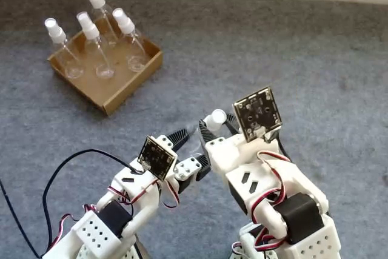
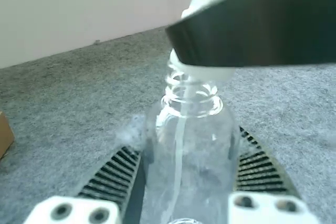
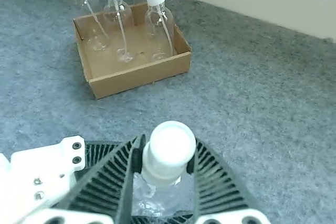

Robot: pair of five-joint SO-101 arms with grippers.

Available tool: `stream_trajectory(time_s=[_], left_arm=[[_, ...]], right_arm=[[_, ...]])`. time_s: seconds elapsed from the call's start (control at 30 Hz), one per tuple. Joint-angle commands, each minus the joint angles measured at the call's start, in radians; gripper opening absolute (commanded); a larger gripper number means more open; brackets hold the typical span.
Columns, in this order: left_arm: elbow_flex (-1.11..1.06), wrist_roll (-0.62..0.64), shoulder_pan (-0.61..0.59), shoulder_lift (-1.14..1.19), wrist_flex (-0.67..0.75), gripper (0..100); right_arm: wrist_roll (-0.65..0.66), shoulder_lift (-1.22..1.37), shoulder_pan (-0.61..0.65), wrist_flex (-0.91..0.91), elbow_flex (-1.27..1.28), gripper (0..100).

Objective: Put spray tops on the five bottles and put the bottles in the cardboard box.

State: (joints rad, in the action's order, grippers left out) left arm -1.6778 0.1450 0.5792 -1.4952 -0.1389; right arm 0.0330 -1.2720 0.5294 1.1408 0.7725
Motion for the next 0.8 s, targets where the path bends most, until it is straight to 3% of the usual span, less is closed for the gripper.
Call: stream_trajectory(time_s=[0.0, 0.17, 0.6, 0.77], left_arm=[[-0.025, 0.012, -0.024, -0.018, 0.035, 6], [-0.025, 0.011, -0.024, -0.018, 0.035, 6], [-0.025, 0.005, -0.039, -0.018, 0.035, 6], [-0.025, 0.005, -0.122, -0.018, 0.035, 6]], right_arm=[[0.032, 0.021, 0.019, 0.028, -0.005, 4.8], [0.031, 0.119, 0.022, 0.031, -0.007, 15.6], [0.034, -0.056, 0.013, 0.111, -0.007, 16.3], [0.034, -0.131, -0.108, 0.122, -0.005, 16.1]])
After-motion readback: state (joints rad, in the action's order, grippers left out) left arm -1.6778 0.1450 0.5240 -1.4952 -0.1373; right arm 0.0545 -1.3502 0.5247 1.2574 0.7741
